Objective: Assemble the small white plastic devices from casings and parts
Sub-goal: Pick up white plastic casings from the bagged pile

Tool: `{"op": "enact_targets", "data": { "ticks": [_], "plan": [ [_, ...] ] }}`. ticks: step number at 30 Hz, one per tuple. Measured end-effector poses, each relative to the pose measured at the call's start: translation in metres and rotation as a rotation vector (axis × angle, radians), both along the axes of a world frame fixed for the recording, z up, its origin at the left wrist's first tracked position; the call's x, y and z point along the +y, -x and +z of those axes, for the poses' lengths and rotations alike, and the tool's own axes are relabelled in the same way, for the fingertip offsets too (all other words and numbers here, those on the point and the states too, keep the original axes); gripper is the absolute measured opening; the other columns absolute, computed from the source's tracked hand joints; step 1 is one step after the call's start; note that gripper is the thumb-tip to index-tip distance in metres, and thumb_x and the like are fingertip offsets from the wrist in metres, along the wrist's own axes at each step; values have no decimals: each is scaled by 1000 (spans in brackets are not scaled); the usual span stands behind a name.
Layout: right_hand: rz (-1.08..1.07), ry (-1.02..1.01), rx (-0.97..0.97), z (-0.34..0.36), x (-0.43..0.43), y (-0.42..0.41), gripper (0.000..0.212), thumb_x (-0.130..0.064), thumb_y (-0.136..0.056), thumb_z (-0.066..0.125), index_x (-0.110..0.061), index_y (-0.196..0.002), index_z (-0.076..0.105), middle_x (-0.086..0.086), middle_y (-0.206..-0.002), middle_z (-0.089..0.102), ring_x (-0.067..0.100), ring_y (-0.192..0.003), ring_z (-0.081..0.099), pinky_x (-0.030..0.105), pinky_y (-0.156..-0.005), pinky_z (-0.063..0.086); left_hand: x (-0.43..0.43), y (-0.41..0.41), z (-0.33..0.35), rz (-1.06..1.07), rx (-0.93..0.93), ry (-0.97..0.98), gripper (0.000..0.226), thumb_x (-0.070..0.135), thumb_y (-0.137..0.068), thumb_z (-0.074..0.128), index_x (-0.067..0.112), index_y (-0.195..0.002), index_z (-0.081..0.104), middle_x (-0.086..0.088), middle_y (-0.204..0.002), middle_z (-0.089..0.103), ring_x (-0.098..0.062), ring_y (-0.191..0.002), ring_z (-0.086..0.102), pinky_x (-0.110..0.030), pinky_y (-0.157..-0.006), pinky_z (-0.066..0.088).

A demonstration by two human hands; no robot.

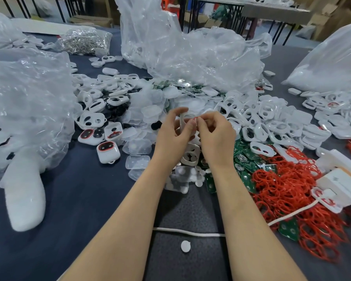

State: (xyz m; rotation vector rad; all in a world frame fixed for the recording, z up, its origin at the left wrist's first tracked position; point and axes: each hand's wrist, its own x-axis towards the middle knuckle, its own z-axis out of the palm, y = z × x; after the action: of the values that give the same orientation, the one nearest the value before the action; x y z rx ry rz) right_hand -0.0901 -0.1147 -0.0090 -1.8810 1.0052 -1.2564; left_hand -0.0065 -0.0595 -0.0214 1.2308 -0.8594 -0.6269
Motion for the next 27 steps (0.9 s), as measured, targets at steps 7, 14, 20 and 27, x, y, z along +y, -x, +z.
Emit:
{"op": "enact_targets", "data": {
  "ticks": [7, 14, 20, 27],
  "plan": [
    [-1, 60, 91, 1, -1, 0, 6, -14, -92, 60, -9, -91, 64, -4, -79, 63, 2, -71, 56, 12, -66, 44, 0, 0, 0, 10, -79, -22, 24, 13, -98, 51, 28, -116, 48, -5, -109, 68, -14, -96, 69, -34, -88, 56],
    [-17, 51, 60, 0, -1, 1, 6, -9, -91, 60, -11, -87, 65, -6, -77, 64, 0, -71, 58, 10, -67, 44, 1, -1, 0, 11, -19, -35, 20, 17, -98, 54, 30, -113, 51, -7, -106, 69, -15, -92, 69, -31, -83, 58],
    [-48, -32, -26, 1, 1, -1, 5, -12, -91, 61, -12, -87, 64, -15, -73, 58, -4, -68, 56, 8, -66, 44, 2, 2, 2, -31, -56, -30, 23, 14, -98, 53, 28, -117, 50, -9, -106, 68, -11, -89, 68, -25, -81, 56],
    [-71, -54, -47, 1, 4, -3, 6, -13, -92, 61, -16, -86, 60, -18, -73, 56, -7, -67, 54, 5, -65, 42, 2, 4, 1, -27, -114, -41, 24, 14, -97, 53, 29, -116, 49, -14, -107, 66, -25, -95, 68, -28, -81, 56]
  ]
}}
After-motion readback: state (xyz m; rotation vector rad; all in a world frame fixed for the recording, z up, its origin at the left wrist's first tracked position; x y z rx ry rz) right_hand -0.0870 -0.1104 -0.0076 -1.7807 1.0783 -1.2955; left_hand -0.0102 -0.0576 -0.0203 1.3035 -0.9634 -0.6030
